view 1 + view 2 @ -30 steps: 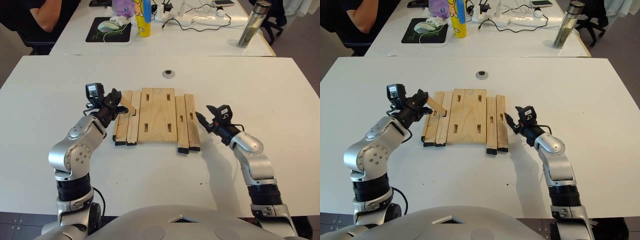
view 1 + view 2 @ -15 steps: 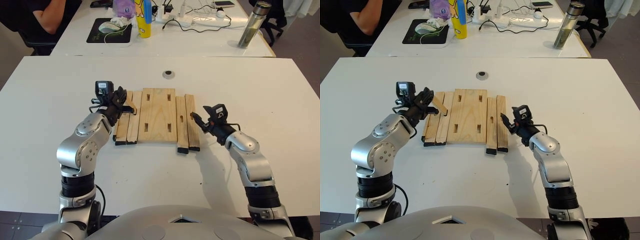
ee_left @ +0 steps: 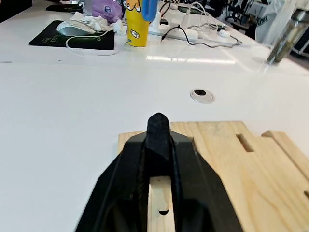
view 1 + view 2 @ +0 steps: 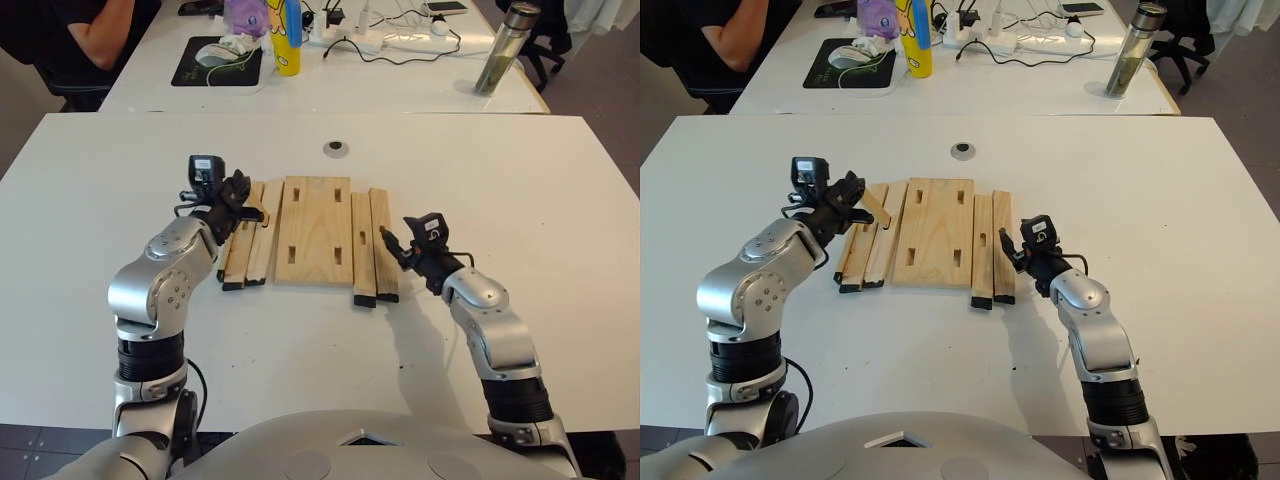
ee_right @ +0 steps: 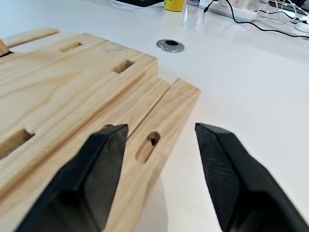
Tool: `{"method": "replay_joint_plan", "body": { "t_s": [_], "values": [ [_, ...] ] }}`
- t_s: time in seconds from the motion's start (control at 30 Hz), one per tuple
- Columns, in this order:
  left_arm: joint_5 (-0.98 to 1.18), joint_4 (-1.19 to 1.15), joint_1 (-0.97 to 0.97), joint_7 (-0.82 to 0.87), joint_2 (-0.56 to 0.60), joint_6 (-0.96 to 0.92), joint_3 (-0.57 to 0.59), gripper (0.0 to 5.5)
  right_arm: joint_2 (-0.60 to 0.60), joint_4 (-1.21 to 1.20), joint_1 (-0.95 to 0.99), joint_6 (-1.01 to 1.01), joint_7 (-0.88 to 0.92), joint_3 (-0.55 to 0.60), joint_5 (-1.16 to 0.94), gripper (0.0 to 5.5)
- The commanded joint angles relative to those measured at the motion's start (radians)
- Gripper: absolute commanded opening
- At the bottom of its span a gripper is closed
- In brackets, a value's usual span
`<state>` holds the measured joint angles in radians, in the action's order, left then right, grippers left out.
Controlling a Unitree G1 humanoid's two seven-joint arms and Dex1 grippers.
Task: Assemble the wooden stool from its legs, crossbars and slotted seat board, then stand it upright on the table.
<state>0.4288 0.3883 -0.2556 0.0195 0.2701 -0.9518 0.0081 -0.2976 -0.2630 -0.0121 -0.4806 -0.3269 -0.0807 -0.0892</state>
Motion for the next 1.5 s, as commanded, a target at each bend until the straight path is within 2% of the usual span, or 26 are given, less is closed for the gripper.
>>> {"method": "replay_joint_plan", "body": {
  "t_s": [0.03, 0.17, 0.47, 0.6, 0.63, 0.87, 1.07, 1.17, 1.37, 1.5],
  "values": [
    [-0.089, -0.073, 0.045, -0.074, 0.074, -0.020, -0.162, 0.43, 0.004, -0.007, -0.004, -0.022, 0.012, 0.006, 0.003, 2.58],
    [-0.134, -0.103, 0.021, -0.112, 0.073, 0.023, -0.203, 0.43, -0.005, -0.004, 0.001, -0.028, 0.001, 0.000, 0.003, 2.58],
    [-0.152, -0.131, 0.051, -0.135, 0.049, 0.044, -0.161, 0.43, -0.023, 0.012, 0.024, -0.031, -0.028, -0.005, 0.002, 2.58],
    [-0.167, -0.130, 0.035, -0.153, 0.035, 0.117, -0.150, 0.43, -0.026, 0.032, 0.034, -0.022, -0.035, -0.005, 0.002, 2.58],
    [-0.175, -0.123, 0.031, -0.152, 0.035, 0.133, -0.147, 0.80, -0.027, 0.038, 0.036, -0.019, -0.037, -0.005, 0.002, 2.58],
    [-0.186, -0.069, 0.001, -0.184, 0.015, 0.282, -0.097, 1.66, -0.023, 0.083, 0.040, 0.012, -0.042, -0.003, 0.002, 2.58],
    [-0.192, 0.038, 0.004, -0.218, 0.015, 0.501, -0.022, 1.66, -0.017, 0.145, 0.048, 0.056, -0.047, -0.007, 0.005, 2.58],
    [-0.173, 0.026, -0.064, -0.211, -0.009, 0.516, 0.003, 1.66, -0.015, 0.176, 0.062, 0.076, -0.052, -0.011, 0.006, 2.58],
    [-0.102, -0.134, -0.227, -0.244, -0.066, 0.475, 0.014, 0.74, -0.004, 0.220, 0.099, 0.107, -0.053, -0.024, 0.013, 2.58],
    [-0.100, -0.243, -0.270, -0.275, -0.066, 0.440, -0.001, 0.14, 0.004, 0.219, 0.116, 0.116, -0.053, -0.025, 0.011, 2.58]
  ]
}}
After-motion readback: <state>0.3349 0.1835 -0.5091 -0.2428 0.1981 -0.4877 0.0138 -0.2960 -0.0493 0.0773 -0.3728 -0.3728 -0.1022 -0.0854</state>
